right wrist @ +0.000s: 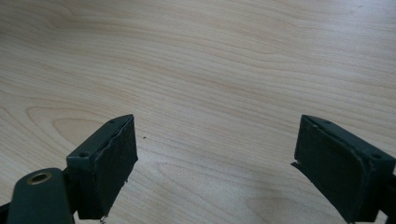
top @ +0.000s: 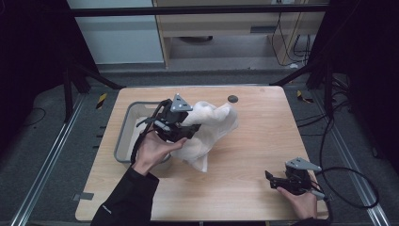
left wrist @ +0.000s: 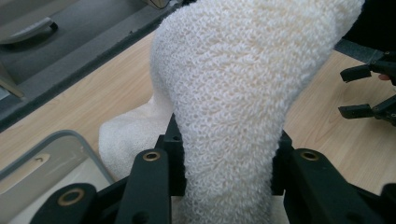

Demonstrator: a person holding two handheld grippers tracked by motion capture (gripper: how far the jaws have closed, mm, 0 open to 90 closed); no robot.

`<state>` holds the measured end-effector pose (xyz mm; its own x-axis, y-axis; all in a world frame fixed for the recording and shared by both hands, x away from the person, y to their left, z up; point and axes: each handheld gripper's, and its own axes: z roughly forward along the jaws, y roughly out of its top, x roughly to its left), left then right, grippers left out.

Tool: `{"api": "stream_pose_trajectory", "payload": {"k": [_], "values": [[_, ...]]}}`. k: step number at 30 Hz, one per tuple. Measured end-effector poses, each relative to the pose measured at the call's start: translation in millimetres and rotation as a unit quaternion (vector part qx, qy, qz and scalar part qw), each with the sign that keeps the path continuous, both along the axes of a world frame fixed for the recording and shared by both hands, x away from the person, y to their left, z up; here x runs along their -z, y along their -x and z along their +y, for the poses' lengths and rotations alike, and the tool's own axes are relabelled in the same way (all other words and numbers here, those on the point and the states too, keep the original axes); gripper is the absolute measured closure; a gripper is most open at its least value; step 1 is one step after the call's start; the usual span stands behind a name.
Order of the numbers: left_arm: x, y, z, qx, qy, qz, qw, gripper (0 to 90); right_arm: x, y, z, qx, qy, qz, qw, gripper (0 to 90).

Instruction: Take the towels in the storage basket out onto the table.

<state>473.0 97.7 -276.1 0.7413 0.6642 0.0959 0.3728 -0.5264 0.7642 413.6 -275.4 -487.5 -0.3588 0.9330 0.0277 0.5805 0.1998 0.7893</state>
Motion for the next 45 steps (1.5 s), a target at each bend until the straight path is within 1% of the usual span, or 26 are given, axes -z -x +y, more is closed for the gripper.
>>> {"api": "stream_pose_trajectory", "payload": {"k": [4,15,21,22,23,30,34,36,40,45], "values": [[6.8,-3.4,-6.8,0.008,-0.009,0.007,0.9999,62.8,-0.6,0.2,0.1,0.003,-0.002,0.001,1.0,13.0],[24.3,-13.3,-25.4,0.012,-0.014,0.018,0.9997,62.7,-0.6,0.7,0.3,0.002,-0.002,0.002,1.0,13.1],[35.8,-19.4,-35.8,0.012,-0.024,0.022,0.9994,62.7,-0.5,0.7,-0.2,0.002,0.001,-0.002,1.0,13.0],[35.8,-19.4,-35.8,0.012,-0.024,0.022,0.9994,62.7,-0.5,0.7,-0.2,0.002,0.001,-0.002,1.0,13.0],[40.4,-21.6,-38.7,0.01,-0.024,0.023,0.9994,62.7,-1.4,1.5,0.3,0.003,-0.005,0.001,1.0,13.1],[57.4,-30.0,-49.7,0.013,-0.022,0.038,0.999,62.7,-1.4,1.4,0.0,0.003,-0.004,0.0,1.0,13.1],[67.1,-31.2,-54.8,0.016,-0.021,0.042,0.9988,62.6,-1.3,1.3,-0.1,0.002,-0.002,0.0,1.0,13.1],[72.7,-30.9,-57.6,0.02,-0.023,0.042,0.9987,62.1,-0.6,0.7,-0.4,0.002,0.003,-0.002,1.0,13.0],[84.3,-29.7,-60.5,0.023,-0.017,0.046,0.9985,61.8,-0.6,0.7,-0.4,0.002,0.004,-0.002,1.0,13.0],[99.6,-30.3,-62.1,0.026,-0.022,0.06,0.9976,60.5,-0.5,1.1,-0.7,0.002,0.004,-0.003,1.0,13.0]]}}
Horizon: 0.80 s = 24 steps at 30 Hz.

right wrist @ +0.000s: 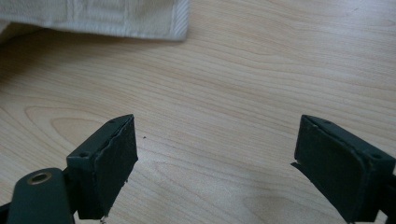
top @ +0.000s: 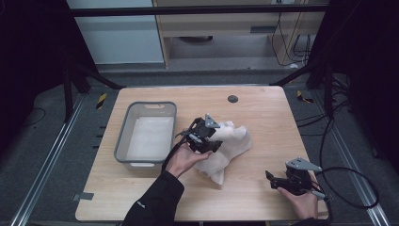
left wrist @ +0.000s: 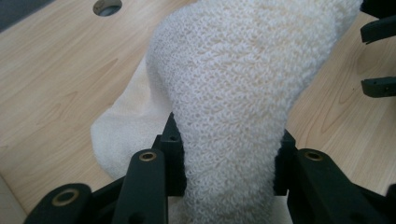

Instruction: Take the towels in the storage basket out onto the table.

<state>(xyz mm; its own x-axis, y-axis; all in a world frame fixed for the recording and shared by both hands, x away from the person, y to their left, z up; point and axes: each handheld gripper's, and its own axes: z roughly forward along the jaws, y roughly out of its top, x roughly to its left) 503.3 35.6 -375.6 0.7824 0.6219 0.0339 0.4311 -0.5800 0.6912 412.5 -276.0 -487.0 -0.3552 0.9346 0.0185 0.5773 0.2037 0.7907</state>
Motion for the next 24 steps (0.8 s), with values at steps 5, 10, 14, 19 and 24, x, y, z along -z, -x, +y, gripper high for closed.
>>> {"api": "stream_pose_trajectory", "payload": {"k": [5,10,14,19,24], "values": [[6.6,0.6,0.5,0.0,0.0,0.0,1.0,58.4,0.2,0.0,0.2,0.0,0.001,0.001,1.0,13.0],[16.5,1.5,-1.1,0.004,-0.01,0.004,0.9999,54.5,-0.2,0.7,0.7,-0.001,-0.002,0.004,1.0,13.0],[23.3,2.9,-2.6,0.006,-0.01,0.003,0.9999,51.9,0.2,0.1,0.3,-0.002,0.001,0.002,1.0,13.0],[29.3,5.2,-2.0,0.011,-0.012,0.002,0.9999,45.8,0.1,0.5,0.1,-0.001,0.0,0.002,1.0,13.0],[31.8,5.9,1.9,0.009,-0.004,0.004,0.9999,41.6,0.3,0.5,0.1,-0.002,0.002,0.002,1.0,13.0]]}}
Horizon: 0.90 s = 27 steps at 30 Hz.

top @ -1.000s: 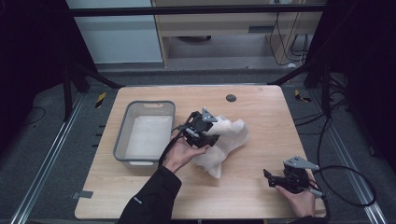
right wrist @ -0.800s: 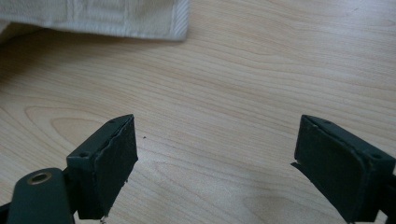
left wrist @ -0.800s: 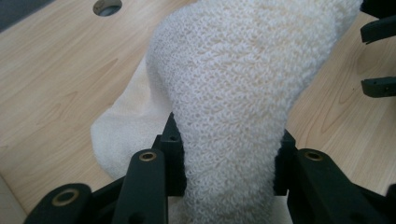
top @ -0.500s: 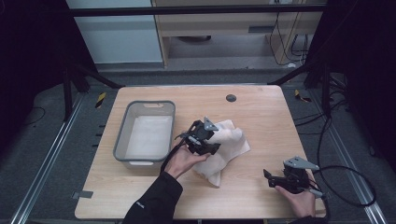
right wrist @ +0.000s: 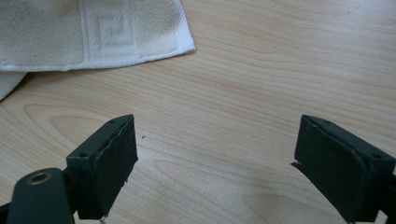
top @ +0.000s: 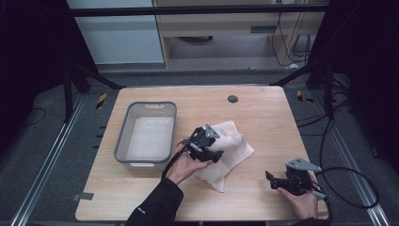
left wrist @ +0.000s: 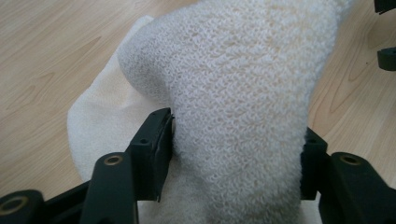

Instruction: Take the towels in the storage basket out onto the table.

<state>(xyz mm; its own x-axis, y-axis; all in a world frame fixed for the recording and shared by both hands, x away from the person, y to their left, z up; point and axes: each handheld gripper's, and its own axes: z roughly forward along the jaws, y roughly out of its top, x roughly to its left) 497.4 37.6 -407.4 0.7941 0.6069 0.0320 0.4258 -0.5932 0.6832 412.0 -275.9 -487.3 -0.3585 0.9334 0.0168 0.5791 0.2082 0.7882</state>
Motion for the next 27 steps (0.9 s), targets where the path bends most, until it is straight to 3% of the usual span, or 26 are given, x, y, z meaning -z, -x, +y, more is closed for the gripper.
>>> {"api": "stream_pose_trajectory", "payload": {"k": [4,9,12,17,27], "values": [[-0.1,1.1,3.5,0.002,0.0,-0.001,1.0,35.2,0.1,0.1,-0.1,0.002,-0.002,0.001,1.0,12.9],[-3.7,5.6,7.5,0.0,0.007,-0.005,1.0,33.7,0.2,0.0,-0.8,0.003,-0.002,0.0,1.0,12.8],[-9.9,8.9,11.4,0.004,0.018,-0.006,0.9998,30.5,0.1,0.1,-0.9,0.003,-0.002,0.0,1.0,12.7],[-24.0,18.8,22.0,0.009,0.038,-0.021,0.999,27.5,0.1,0.2,-0.8,0.003,-0.003,0.001,1.0,12.5],[-40.2,37.8,47.1,0.008,0.055,-0.05,0.9972,24.3,0.2,0.6,-1.8,0.006,-0.004,0.0,1.0,12.4]]}}
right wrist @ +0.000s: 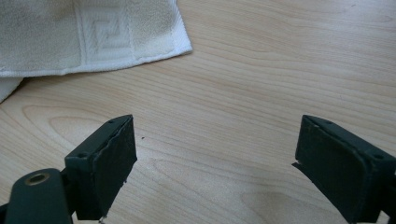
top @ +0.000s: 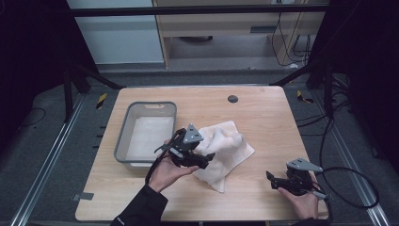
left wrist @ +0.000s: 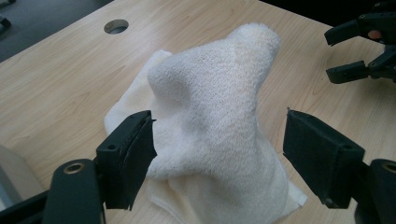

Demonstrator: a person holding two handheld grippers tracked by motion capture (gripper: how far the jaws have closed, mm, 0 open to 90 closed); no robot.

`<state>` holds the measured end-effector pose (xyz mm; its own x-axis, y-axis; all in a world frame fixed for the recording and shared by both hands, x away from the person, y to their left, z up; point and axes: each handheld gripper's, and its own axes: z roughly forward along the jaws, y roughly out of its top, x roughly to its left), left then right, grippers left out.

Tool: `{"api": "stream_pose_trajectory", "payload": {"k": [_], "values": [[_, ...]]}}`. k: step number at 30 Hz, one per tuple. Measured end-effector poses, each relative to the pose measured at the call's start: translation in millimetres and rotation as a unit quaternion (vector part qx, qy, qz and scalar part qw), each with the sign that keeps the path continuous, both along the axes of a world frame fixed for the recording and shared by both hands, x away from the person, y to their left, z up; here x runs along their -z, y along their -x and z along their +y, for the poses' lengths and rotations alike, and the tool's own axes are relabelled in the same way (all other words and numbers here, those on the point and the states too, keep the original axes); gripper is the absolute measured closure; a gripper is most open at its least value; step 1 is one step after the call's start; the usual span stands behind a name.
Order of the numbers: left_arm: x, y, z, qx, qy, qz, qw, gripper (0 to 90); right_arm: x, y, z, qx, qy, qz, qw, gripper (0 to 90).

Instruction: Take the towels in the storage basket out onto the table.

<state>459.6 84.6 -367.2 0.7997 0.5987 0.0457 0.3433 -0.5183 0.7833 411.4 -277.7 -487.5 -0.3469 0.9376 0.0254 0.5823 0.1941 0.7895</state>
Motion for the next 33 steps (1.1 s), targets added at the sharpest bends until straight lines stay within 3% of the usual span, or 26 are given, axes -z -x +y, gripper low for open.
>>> {"api": "stream_pose_trajectory", "payload": {"k": [8,17,23,33], "values": [[-0.2,9.8,30.8,-0.027,0.012,-0.016,0.9994,23.4,0.0,0.1,-0.6,0.001,-0.001,-0.001,1.0,12.4],[13.3,24.5,71.4,-0.064,0.028,-0.025,0.9972,24.1,-0.6,0.9,-0.3,0.003,-0.004,0.0,1.0,11.9],[20.9,37.0,97.9,-0.095,0.048,-0.034,0.9937,24.2,1.0,0.7,-1.5,0.004,0.001,-0.001,1.0,11.2],[34.5,49.7,131.0,-0.126,0.07,-0.039,0.9888,24.5,1.7,1.0,-3.7,0.007,-0.004,0.0,1.0,10.2]]}}
